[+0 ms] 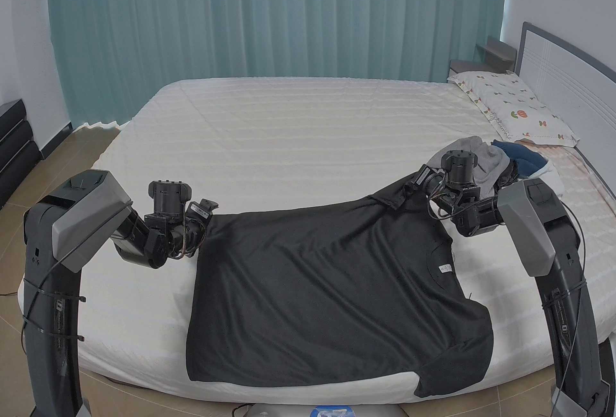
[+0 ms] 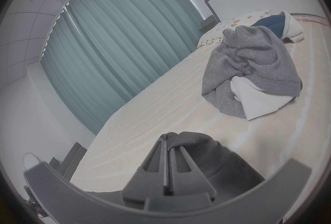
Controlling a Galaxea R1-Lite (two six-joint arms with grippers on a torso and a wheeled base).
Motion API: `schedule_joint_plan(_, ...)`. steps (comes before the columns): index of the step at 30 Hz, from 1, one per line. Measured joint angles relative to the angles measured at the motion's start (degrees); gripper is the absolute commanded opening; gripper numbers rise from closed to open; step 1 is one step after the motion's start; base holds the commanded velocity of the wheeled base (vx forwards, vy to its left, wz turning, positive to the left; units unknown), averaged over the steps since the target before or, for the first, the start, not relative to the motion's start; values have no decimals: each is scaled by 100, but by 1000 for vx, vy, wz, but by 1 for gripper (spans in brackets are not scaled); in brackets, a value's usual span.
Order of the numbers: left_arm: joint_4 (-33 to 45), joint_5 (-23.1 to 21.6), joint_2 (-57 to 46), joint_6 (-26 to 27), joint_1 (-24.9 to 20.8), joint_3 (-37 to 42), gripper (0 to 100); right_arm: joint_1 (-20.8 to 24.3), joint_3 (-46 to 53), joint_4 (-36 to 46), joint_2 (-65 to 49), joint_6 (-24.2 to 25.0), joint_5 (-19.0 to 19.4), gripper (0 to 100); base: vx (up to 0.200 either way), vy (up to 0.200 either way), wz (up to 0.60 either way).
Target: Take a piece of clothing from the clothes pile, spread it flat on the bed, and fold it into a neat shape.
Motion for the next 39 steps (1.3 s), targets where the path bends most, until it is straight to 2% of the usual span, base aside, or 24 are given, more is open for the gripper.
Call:
schedule_joint_plan(12,0,17,0,0,-11,-5,100,-208,-99,63,238,0,27,100,0,0,0)
schedule_joint_plan(19,0,17,0,0,-7,-5,100,-416,983,40,-269,-59,579,100,0,0,0)
schedule_joint_plan(26,0,17,0,0,-11,-2,100,-672,1833,-6,-623,-393,1143,100,0,0,0)
schedule_joint_plan(37,0,22,0,110,-11,-2,100,-702,2002,-17,-536,-362,1228,100,0,0,0)
schedule_joint_plan(38,0,23,0,112,-11,-2,100,-689,1993,-20,-514,-358,1225,0,0,0,0)
schedule_joint_plan(39,0,26,0,115,-9,-2,100,-683,1988,-20,-492,-358,1225,0,0,0,0)
